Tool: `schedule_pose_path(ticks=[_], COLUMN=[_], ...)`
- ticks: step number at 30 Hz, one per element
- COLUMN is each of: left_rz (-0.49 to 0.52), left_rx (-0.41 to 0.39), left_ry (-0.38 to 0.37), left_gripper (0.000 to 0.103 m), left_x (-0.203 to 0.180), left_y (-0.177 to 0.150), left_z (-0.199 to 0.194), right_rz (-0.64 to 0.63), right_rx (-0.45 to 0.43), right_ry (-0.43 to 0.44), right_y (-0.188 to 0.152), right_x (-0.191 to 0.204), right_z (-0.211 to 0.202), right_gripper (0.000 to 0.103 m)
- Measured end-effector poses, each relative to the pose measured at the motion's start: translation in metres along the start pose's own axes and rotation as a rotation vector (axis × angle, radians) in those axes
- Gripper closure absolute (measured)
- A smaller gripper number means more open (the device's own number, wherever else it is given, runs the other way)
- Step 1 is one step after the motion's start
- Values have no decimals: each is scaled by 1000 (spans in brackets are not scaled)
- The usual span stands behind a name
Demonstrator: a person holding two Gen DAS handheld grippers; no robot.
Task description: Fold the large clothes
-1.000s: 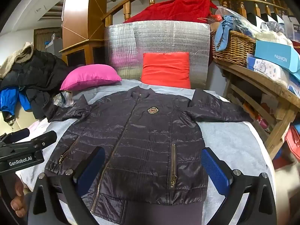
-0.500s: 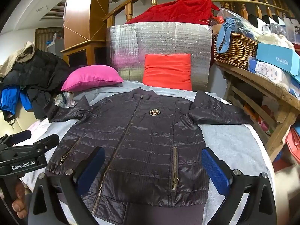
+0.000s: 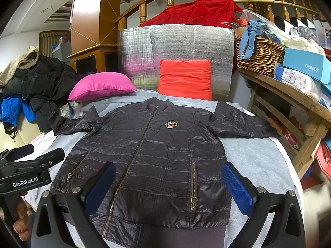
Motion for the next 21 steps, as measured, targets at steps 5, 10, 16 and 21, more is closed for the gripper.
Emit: schedule_pose_path(ticks=[5,10,16,21], left_rz=[0,0,-1,0], left_rx=[-1,-1,2,1], left_ry=[0,0,1,-1], left_gripper=[0,0,0,0], left_x=[0,0,0,-1], left_y=[0,0,-1,-1], left_z=[0,0,-1,-2], right_rz=[0,2,8,10], right_rx=[-1,-4,-6,-9], right_ry=[-1,1,4,3], right_y=[0,0,-1,0], right_x=[-1,0,-3,-3], right_z=[0,-1,-3,-4], right_gripper=[0,0,0,0])
Point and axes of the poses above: each gripper's, at about its wrist camera, not at the fingertips, and z roughly the way its jaws point, x to its left, y to its top, the point moved 9 cm from there along z, roughly the way its jaws point, and after that the axes turned 15 degrees about x, right-handed, at the moved point
